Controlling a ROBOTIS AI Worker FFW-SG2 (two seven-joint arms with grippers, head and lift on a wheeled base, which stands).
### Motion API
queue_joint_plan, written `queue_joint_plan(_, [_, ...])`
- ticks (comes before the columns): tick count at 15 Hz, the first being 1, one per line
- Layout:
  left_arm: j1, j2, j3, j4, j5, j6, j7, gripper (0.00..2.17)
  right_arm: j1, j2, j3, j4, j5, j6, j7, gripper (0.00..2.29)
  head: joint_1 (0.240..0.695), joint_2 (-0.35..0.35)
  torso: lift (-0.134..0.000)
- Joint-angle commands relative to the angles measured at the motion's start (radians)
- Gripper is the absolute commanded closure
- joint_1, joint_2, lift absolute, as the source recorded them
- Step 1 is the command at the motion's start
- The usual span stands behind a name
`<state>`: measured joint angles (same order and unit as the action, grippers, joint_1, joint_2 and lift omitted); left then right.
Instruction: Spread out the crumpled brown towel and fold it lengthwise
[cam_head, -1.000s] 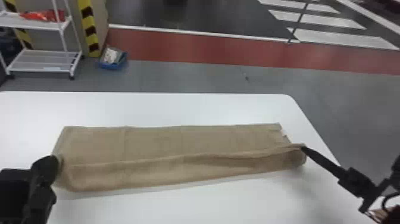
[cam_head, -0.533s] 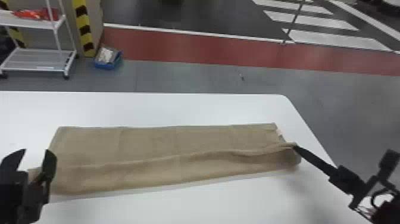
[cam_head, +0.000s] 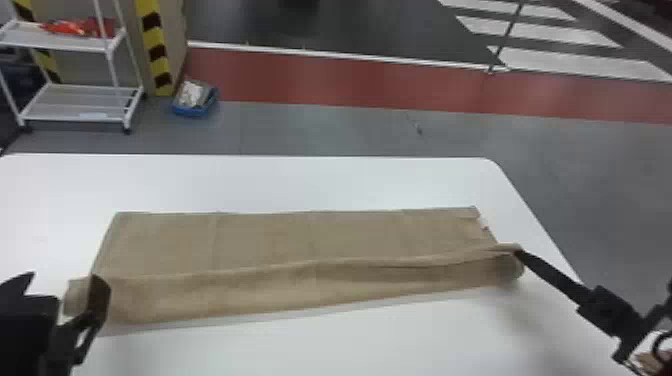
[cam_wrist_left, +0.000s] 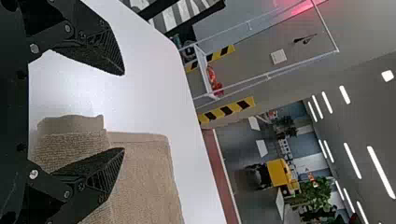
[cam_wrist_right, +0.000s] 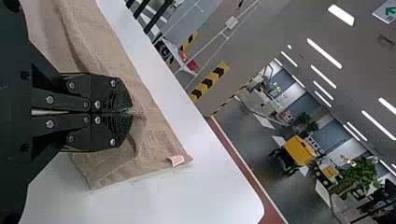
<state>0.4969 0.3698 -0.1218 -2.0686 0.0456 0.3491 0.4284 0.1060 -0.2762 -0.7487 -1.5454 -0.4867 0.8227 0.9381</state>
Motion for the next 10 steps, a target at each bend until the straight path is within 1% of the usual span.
queue_joint_plan(1, [0.017, 0.012, -0.002, -0.018, -0.001, 0.055, -0.002, 0.38, 0.011, -0.001, -0.034, 0.001, 0.002, 0.002, 0.005, 1.30, 0.695, -0.205, -0.124])
queue_joint_plan(4, [0.031, 0.015, 0.005, -0.022, -0.024, 0.144, 0.000, 0.38, 0.021, -0.008, -0.052, 0.001, -0.004, -0.001, 0.010, 1.30, 0.695, -0.228, -0.124])
queue_joint_plan(6, [0.054, 0.017, 0.022, -0.051, -0.026, 0.163, 0.000, 0.38, 0.023, -0.008, -0.052, 0.002, -0.006, -0.001, 0.011, 1.30, 0.695, -0.229, -0.124])
queue_joint_plan(10, [0.111, 0.017, 0.050, -0.177, -0.026, 0.163, 0.007, 0.38, 0.023, -0.005, -0.037, 0.002, -0.006, -0.007, 0.011, 1.30, 0.695, -0.219, -0.124])
